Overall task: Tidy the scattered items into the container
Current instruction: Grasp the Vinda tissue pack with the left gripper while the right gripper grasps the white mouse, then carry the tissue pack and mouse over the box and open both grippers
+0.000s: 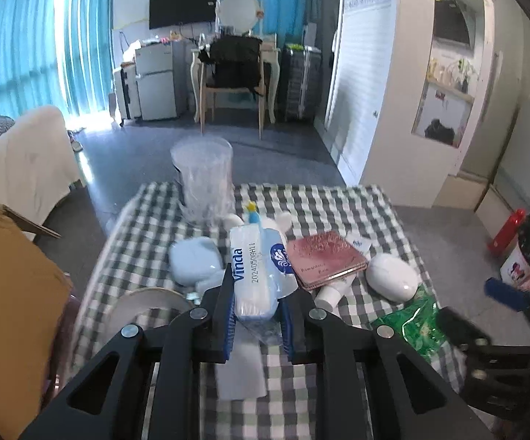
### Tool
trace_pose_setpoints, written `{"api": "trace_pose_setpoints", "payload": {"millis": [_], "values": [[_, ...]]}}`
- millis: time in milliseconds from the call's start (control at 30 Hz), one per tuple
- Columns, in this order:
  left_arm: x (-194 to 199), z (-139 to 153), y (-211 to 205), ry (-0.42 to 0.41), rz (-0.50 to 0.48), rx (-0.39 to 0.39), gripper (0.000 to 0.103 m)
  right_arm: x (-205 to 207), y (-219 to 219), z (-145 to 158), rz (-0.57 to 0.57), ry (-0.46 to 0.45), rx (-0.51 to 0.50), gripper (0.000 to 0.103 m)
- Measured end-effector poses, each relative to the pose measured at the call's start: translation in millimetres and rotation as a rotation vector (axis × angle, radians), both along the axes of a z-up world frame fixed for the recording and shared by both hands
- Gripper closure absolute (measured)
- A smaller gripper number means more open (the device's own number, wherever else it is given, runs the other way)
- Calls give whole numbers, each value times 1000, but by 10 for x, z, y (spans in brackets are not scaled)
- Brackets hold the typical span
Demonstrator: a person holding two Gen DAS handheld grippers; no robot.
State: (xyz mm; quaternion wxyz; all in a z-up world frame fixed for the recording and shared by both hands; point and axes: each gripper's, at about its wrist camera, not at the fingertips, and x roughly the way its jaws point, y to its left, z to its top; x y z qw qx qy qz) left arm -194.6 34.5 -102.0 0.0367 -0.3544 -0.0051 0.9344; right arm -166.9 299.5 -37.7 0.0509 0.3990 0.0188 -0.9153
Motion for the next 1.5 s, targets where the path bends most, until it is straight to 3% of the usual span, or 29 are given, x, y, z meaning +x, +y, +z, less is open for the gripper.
{"api": "trace_pose_setpoints", "payload": {"millis": [333, 467, 733, 867, 933, 1000, 1267, 1500], "values": [[285, 360, -417, 53, 72, 22, 84, -451, -233, -119, 181, -56, 49, 15], [348, 418, -497, 63, 86, 15, 84, -588, -319, -206, 261, -77, 129, 15], [395, 426, -539, 55, 100, 14, 84, -747, -296, -409, 362, -156, 128, 15], [399, 435, -548, 53, 99, 15, 84, -784, -303, -509, 359, -184, 129, 18], [397, 438, -549, 53, 100, 14, 84, -798, -266, -490, 344, -195, 89, 42], [399, 444, -550, 53, 101, 15, 83, -835, -251, -455, 331, -203, 92, 51], [439, 489, -578, 60, 104, 18, 83, -847, -269, -420, 312, -219, 85, 51], [501, 538, -606, 69, 109, 21, 83, -740, -279, -236, 310, -179, 56, 51]]}}
